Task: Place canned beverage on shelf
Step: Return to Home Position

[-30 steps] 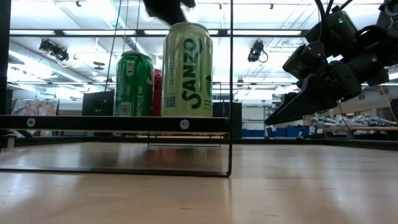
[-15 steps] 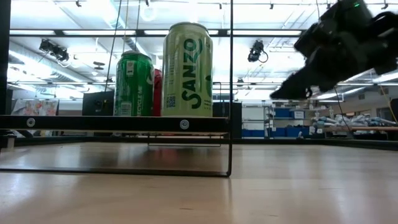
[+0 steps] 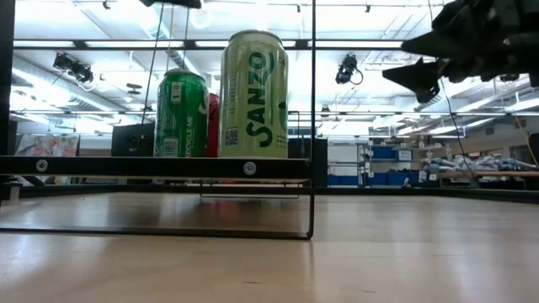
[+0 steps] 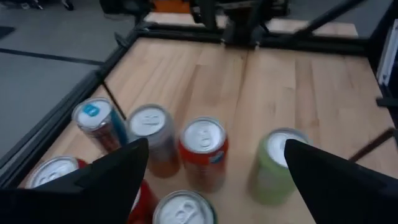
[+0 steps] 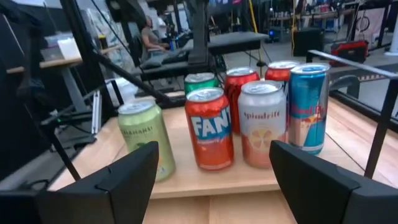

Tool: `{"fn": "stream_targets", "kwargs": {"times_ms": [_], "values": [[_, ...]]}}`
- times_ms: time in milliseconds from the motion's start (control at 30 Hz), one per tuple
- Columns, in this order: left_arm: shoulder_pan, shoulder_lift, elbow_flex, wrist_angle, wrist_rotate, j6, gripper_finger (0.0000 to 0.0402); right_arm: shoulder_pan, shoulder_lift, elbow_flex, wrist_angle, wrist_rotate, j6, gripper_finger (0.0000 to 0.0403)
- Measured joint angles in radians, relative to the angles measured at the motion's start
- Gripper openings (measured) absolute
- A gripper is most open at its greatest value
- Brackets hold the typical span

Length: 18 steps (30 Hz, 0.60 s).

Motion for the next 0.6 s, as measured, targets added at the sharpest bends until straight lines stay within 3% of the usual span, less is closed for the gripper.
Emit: {"fn": "stream_targets", "kwargs": {"times_ms": [267,600], "values": [[0.032,-0.247,-0.366,0.329,-0.045,0.045,0.0386,0.000,-0.196,0.000,-0.137,0.006,0.015,0.0318],[0.069,-0.420,-0.711,0.699,-0.013,0.263,0.0386,0.000,-0.424,0.000,-0.185,0.078,0.009,0.0318]]}}
